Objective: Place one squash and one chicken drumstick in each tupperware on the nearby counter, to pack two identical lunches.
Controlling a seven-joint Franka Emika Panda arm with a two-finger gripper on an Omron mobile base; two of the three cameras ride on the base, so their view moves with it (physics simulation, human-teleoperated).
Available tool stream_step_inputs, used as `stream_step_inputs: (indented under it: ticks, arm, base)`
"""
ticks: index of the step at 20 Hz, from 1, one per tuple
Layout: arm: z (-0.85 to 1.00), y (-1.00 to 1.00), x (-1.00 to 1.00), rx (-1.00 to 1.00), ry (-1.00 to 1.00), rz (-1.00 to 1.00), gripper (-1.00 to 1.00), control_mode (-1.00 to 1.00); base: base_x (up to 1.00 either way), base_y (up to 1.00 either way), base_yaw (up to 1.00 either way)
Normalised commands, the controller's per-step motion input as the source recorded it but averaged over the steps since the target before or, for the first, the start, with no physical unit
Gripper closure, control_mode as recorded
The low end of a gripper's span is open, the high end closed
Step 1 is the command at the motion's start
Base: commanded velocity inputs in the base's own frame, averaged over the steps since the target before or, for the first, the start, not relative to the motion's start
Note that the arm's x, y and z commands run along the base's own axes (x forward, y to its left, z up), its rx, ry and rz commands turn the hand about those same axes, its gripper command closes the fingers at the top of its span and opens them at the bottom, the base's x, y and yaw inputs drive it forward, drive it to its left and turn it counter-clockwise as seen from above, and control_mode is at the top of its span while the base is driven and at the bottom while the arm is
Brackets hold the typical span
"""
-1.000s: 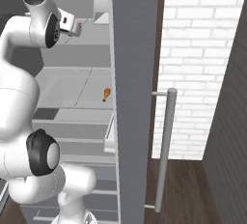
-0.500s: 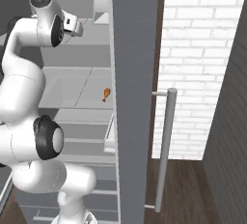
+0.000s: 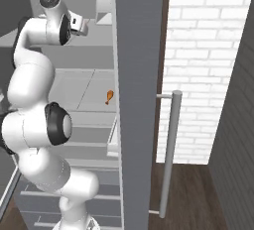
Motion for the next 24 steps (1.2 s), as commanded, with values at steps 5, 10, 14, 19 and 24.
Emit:
stream_step_inputs:
  ticks: [5,10,14,19,24]
  arm:
    - [0.0,0.1,0.51,0.0,0.01,0.0,-1.0,-1.0]
    - [-0.02,0.01,0.44,0.0,0.01,0.0,-1.0,-1.0]
    - [-0.03,0.01,0.39,0.0,0.0,0.0,-1.0,-1.0]
    - [-0.03,0.11,0.37,-0.01,0.04,-0.02,-1.0,-1.0]
    - [-0.19,0.1,0.03,-0.03,0.11,-0.07,1.0,-1.0]
  base:
    - [0.0,0.0,0.0]
    - [0.0,0.0,0.0]
    - [0.0,0.0,0.0]
    - [0.0,0.0,0.0]
    - [0.0,0.0,0.0]
